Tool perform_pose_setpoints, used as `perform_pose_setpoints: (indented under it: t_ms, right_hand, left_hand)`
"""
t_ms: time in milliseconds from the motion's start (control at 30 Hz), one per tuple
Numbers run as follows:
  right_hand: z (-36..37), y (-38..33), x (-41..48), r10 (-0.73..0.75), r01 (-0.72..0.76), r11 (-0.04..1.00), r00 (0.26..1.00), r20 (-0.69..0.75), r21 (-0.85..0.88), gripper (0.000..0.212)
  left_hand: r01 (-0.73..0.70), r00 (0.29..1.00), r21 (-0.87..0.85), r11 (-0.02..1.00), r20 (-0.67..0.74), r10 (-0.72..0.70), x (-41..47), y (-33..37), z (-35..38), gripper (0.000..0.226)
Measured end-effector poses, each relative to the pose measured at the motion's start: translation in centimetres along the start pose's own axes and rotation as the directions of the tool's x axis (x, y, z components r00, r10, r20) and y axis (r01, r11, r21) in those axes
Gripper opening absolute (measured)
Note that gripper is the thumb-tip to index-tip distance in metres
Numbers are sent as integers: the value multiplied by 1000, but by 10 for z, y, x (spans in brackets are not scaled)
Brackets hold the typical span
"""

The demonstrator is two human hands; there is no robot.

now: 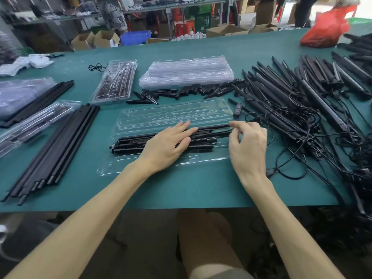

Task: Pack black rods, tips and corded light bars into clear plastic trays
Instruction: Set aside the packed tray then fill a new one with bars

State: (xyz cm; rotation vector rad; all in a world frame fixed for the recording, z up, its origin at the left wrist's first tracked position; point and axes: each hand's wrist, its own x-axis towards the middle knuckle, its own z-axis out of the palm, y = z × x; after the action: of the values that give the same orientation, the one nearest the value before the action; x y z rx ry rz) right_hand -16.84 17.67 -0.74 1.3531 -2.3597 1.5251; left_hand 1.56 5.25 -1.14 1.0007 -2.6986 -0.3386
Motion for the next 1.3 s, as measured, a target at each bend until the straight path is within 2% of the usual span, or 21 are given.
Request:
perform_pose_setpoints:
  t_ms: [100, 233, 333, 433, 533, 633, 733, 900, 1033, 1133, 1233, 1300]
  right_hand:
    - [-2, -2, 2, 34, -32, 994, 999, -24, 101, 28]
    - [-5, -4, 3, 54, -20, 970, 990, -133, 241, 21]
    - [-7, -2, 5, 103, -64, 952, 987, -119, 299, 23]
    - [-7, -1, 5, 44, 0, 956, 989, -141, 294, 24]
    - [-7, -1, 5, -92, 135, 959, 979, -180, 249, 19]
    - [-4, -2, 2, -285, 299, 931, 954, -96, 208, 9]
    - [1, -5, -3, -448, 433, 888, 891, 76, 154, 22]
    - [5, -4, -8, -468, 469, 882, 857, 216, 47, 35]
    - [5, -6, -8, -480, 496, 868, 827, 293, 24, 52]
    - [5, -5, -6, -548, 572, 820, 779, 306, 11, 48]
    - [8, -3, -6, -569, 610, 791, 758, 318, -40, 43]
    - [10, -2, -7, -578, 625, 777, 755, 309, -71, 40]
  left_hand:
    - [0, 1000, 6, 1000, 4, 0, 0, 0, 0, 44]
    - [-4, 1000, 14, 1000, 4, 4, 0, 1, -1, 45]
    - [-13, 1000, 33, 999, 13, 13, -1, 1, -1, 46]
    - [-14, 1000, 44, 999, 17, 13, -1, 1, -1, 46]
    - [-14, 1000, 47, 999, 16, 13, -2, 1, 0, 46]
    - [-17, 1000, 52, 998, 11, 16, -1, 0, 1, 46]
    - [-16, 1000, 53, 998, 2, 16, -1, 0, 2, 46]
    - [-35, 999, 44, 998, -3, 36, 0, 1, -1, 46]
    - [-34, 999, -104, 994, -14, 33, 1, -1, -4, 43]
    - [33, 998, -281, 959, -37, -45, 1, -3, -5, 38]
    - [63, 993, -521, 851, -51, -105, 0, -3, -8, 38]
    - [62, 990, -645, 762, -55, -127, -2, -2, -11, 47]
